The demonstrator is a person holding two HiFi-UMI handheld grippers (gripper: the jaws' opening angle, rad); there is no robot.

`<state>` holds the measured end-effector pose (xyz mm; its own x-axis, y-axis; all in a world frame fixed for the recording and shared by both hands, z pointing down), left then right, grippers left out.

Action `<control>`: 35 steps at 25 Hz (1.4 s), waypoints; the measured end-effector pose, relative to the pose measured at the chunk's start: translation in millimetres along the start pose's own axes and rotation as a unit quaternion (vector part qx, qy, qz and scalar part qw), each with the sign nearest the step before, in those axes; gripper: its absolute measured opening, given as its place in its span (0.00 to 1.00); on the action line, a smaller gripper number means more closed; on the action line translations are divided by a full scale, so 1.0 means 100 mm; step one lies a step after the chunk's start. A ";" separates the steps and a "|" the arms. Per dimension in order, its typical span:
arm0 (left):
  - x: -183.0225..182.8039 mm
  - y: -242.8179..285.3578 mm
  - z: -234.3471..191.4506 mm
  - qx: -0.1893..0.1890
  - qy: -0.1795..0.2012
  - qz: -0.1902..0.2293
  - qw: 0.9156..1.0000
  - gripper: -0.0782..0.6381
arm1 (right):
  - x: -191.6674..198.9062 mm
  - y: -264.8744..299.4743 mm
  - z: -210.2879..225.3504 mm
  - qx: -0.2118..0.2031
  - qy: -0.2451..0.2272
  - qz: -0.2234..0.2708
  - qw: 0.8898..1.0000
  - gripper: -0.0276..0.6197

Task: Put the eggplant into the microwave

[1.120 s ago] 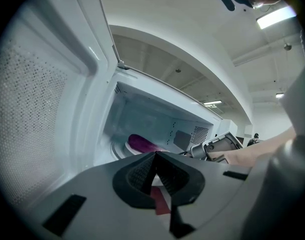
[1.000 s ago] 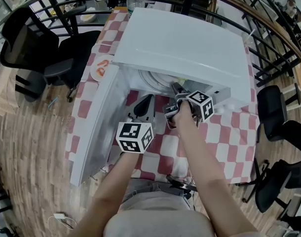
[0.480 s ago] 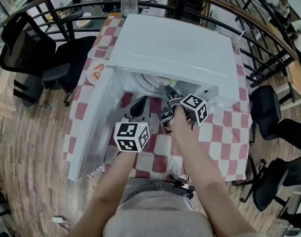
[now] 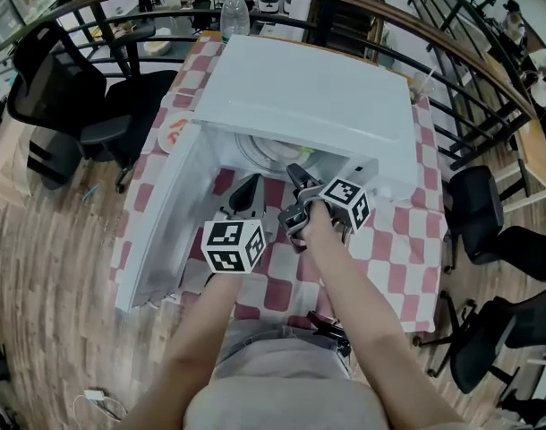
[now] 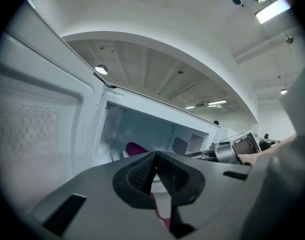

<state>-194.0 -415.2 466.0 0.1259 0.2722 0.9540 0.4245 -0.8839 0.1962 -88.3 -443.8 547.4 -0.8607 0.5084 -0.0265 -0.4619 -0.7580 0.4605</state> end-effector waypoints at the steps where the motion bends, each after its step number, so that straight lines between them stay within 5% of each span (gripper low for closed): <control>1: -0.01 -0.01 0.01 -0.001 0.001 0.000 1.000 0.12 | 0.02 -0.02 -0.01 -0.002 -0.004 -0.004 1.000 0.57; 12: -0.16 -0.18 0.18 -0.011 0.011 0.008 1.000 0.12 | 0.22 -0.43 -0.26 -0.056 -0.070 -0.031 0.995 0.51; 18: -0.25 -0.24 0.32 -0.009 0.014 0.019 1.000 0.12 | 0.30 -0.66 -0.36 -0.081 -0.096 -0.037 0.991 0.33; 20: -0.26 -0.28 0.37 -0.010 0.020 0.022 1.000 0.12 | 0.31 -0.72 -0.34 -0.081 -0.102 -0.037 0.991 0.13; 21: -0.27 -0.29 0.39 -0.010 0.026 0.023 0.999 0.12 | 0.31 -0.75 -0.35 -0.085 -0.104 -0.038 0.990 0.11; 30: -0.31 -0.38 0.50 -0.009 0.029 0.027 0.999 0.12 | 0.49 -1.00 -0.61 -0.172 -0.099 -0.057 0.978 0.08; 35: -0.30 -0.40 0.56 -0.004 0.037 0.025 0.999 0.12 | 0.57 -1.13 -0.79 -0.213 -0.183 -0.036 0.959 0.08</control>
<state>-164.2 -366.9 417.3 0.0792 0.1993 0.9767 0.4115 -0.8990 0.1501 -102.5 -361.3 423.6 -0.7260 0.6164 0.3048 -0.6306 -0.7736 0.0624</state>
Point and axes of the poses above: the fingertips, and each gripper's own axes: y forward along the fingers, z to its right, x out of its underside, the point moved 1 cm from there along -y, backward along the fingers, and after that the axes turned 5 degrees about y, right-handed, at the moved point
